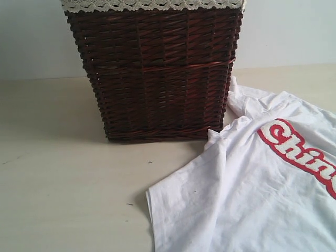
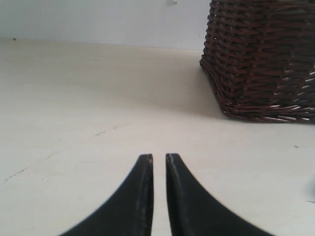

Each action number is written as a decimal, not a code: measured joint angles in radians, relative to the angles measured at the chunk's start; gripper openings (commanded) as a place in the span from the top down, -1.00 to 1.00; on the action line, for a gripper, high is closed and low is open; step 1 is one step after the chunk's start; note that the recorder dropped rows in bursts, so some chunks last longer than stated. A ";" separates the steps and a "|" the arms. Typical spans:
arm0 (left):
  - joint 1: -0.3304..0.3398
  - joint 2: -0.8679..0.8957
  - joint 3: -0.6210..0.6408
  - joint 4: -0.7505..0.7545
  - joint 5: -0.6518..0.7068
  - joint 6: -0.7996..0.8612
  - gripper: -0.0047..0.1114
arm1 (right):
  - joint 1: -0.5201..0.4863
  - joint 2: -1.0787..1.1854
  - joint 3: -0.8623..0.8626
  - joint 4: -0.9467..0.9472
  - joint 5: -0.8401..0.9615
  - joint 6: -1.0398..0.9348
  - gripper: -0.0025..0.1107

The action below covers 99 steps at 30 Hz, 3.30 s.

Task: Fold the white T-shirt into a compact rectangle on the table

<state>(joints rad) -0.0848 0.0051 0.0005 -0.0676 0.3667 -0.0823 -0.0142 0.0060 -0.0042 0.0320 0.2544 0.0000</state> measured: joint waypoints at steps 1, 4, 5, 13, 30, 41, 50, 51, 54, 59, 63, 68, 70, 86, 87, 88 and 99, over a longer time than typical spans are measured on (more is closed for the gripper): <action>0.000 0.000 0.000 0.000 0.000 0.000 0.71 | 0.000 0.000 0.000 0.000 0.002 0.000 0.96; 0.000 0.000 0.000 0.000 0.000 0.000 0.71 | 0.000 0.000 0.000 0.000 0.002 0.000 0.96; 0.000 0.000 0.000 0.000 0.000 0.000 0.71 | 0.000 0.000 0.000 0.000 0.002 0.000 0.96; 0.012 0.320 -0.067 0.004 -0.026 0.008 0.71 | 0.000 0.000 0.000 0.000 0.004 0.000 0.96; 0.014 1.389 -0.805 -0.239 0.722 0.736 0.71 | 0.000 0.000 0.000 0.000 0.004 0.000 0.96; 0.014 1.404 -0.819 -0.623 0.641 1.104 0.71 | 0.000 0.000 0.000 0.000 0.004 0.000 0.96; 0.008 1.475 -0.777 -0.913 0.620 1.135 0.71 | 0.000 0.000 0.000 0.000 0.004 0.000 0.96; -0.005 1.493 -0.761 -0.990 0.620 1.176 0.71 | 0.000 0.000 0.000 0.000 0.004 0.000 0.96; -0.085 1.557 -0.745 -1.161 0.616 1.399 0.71 | 0.000 0.000 0.000 0.000 0.004 0.000 0.96; -0.255 1.654 -0.743 -1.338 0.539 1.747 0.71 | 0.000 0.000 0.000 0.000 0.004 0.000 0.96; -0.374 1.717 -0.743 -1.450 0.336 2.065 0.59 | 0.000 0.000 0.000 0.000 0.004 0.000 0.96; -0.444 1.818 -0.743 -1.513 0.279 2.172 -0.04 | 0.000 0.000 0.000 0.000 0.004 0.000 0.96; -0.444 1.834 -0.743 -1.536 0.248 2.174 -0.02 | 0.000 0.000 0.000 0.000 0.004 0.000 0.96; -0.458 1.950 -0.837 -1.451 0.187 2.041 0.84 | 0.000 0.000 0.000 0.000 0.004 0.000 0.96; -0.460 1.950 -0.837 -1.451 0.187 2.036 0.92 | 0.000 0.000 0.000 0.000 0.004 0.000 0.96; -0.460 1.950 -0.837 -1.448 0.187 2.027 0.92 | 0.000 0.000 0.000 0.000 0.004 0.000 0.96; -0.437 1.856 -0.857 -1.435 0.144 2.035 0.85 | 0.000 0.000 0.000 0.000 0.004 0.000 0.96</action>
<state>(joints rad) -0.5217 1.8612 -0.8566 -1.5022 0.5107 1.9525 -0.0142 0.0060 -0.0042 0.0320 0.2588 0.0000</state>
